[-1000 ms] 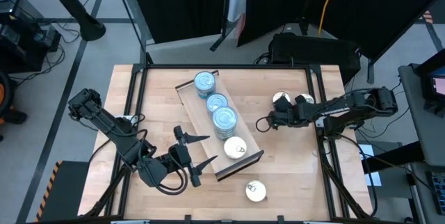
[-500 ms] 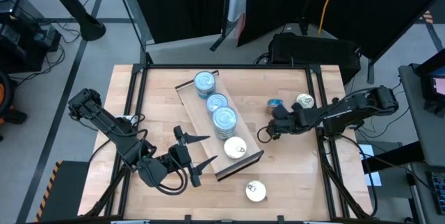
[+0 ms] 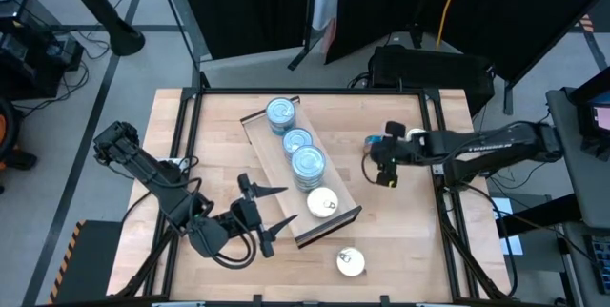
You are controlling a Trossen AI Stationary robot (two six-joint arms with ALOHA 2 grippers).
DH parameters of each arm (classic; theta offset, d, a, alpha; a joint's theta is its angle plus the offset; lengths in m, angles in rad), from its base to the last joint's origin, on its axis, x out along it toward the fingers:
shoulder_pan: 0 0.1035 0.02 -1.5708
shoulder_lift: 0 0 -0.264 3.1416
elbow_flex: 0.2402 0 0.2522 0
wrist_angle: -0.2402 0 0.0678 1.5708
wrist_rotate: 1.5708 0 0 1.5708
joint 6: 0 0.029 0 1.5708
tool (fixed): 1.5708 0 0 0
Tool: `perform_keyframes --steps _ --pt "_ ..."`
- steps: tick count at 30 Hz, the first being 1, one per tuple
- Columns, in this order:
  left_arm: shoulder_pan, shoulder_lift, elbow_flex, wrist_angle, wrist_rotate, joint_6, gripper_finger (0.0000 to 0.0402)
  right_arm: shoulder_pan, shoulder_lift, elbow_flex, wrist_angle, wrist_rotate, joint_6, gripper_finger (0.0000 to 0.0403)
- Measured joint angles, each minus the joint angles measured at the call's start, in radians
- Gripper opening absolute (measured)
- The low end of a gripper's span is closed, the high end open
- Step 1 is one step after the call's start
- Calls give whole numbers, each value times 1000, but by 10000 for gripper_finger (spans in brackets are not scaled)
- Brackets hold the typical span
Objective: Stack canned seafood by type on shelf
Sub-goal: Stack the blue-pink tuna can on top of the blue-pink tuna can on the shelf
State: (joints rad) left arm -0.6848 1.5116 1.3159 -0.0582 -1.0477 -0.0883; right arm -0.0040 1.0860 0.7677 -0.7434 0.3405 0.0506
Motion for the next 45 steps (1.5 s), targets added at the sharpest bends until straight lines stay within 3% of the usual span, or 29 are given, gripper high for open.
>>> perform_keyframes --steps 7,11,13,23,29,34,39,45 --pt "-5 0 0 3 0 23 306 -131 -13 0 -1 -1 -151 322" --pt "-5 0 0 4 0 23 306 -223 5 0 0 -20 -188 367" --pt "-5 0 0 4 0 23 306 -275 11 0 8 -87 -209 373" --pt "-5 0 0 4 0 28 306 -476 82 0 20 -296 -321 374" --pt "-5 0 0 5 0 43 306 -526 177 0 20 -390 -354 374" --pt "-5 0 0 5 0 43 306 -527 263 0 20 -398 -377 366" --pt "-5 0 0 5 0 43 306 -527 301 0 14 -399 -380 314" --pt "-5 0 0 5 0 44 306 -525 262 0 7 -401 -352 207"
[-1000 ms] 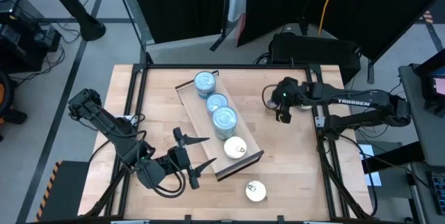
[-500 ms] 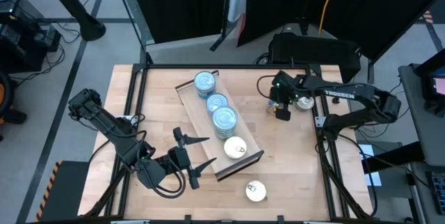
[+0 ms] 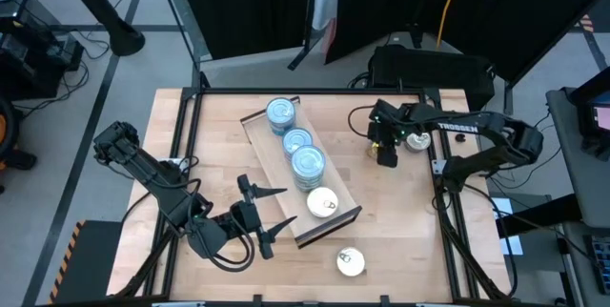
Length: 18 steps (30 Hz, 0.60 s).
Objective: Stack canned seafood by type on shelf
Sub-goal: Stack the blue-pink tuna can on top of the blue-pink tuna can on the shelf
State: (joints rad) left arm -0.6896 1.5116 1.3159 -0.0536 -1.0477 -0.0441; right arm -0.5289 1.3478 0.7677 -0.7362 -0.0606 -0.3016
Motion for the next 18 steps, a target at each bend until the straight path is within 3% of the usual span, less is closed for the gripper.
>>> perform_keyframes --steps 2,10,18 --pt "0 0 0 0 0 0 306 0 -18 0 -7 -23 8 170" --pt "0 0 0 0 0 0 306 1 -81 0 -19 -57 77 169" --pt "0 0 0 0 0 11 306 15 -241 76 -95 -229 177 169"
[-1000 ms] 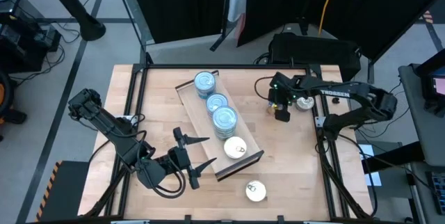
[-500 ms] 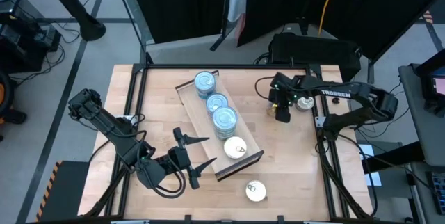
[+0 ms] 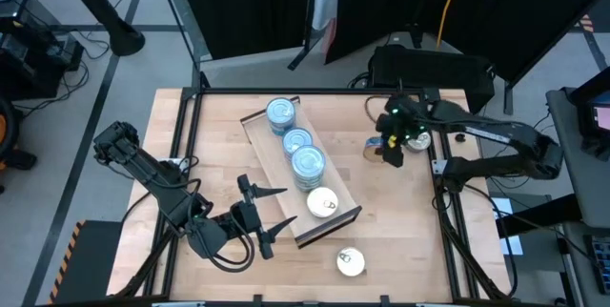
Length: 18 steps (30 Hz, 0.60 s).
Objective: Stack canned seafood by type on shelf
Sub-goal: Stack the blue-pink tuna can on top of the blue-pink tuna can on the shelf
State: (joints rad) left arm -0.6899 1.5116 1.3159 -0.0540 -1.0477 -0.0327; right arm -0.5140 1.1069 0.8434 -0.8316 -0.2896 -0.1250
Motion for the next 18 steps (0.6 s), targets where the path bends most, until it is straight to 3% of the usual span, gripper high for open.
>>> perform_keyframes --steps 6,12,18 --pt "2 0 0 1 0 21 306 28 -144 125 14 -140 155 183" --pt "2 0 0 2 -11 20 306 81 -245 148 151 -261 445 180" --pt "2 0 0 24 -11 20 306 195 -280 131 284 -266 602 181"
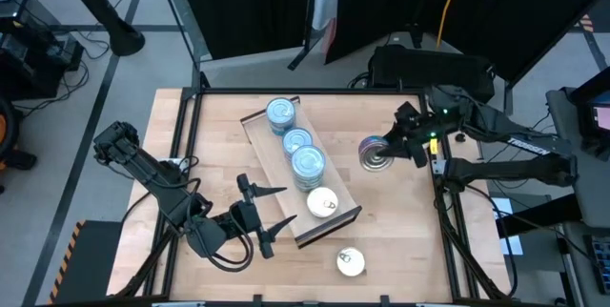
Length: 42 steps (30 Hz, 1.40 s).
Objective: Stack canned seafood by type on shelf
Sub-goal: Stack the blue-pink tuna can on top of the blue-pink tuna can on the shelf
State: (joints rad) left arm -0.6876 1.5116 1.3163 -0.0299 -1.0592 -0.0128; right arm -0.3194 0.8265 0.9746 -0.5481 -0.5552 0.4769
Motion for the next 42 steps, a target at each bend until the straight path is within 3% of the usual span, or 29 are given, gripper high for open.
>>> perform_keyframes --steps 8,18,21,33,42 --pt "-2 0 0 -3 0 -1 306 209 31 -26 240 67 206 178" --pt "-2 0 0 -42 -1 2 306 454 159 -27 319 395 259 181" --pt "-2 0 0 -45 -1 17 306 502 232 -27 352 450 301 183" --pt "-16 -5 0 -51 -3 56 306 565 420 -28 536 457 389 185" --pt "-35 -8 0 -24 -3 79 306 564 484 -28 539 455 405 185"
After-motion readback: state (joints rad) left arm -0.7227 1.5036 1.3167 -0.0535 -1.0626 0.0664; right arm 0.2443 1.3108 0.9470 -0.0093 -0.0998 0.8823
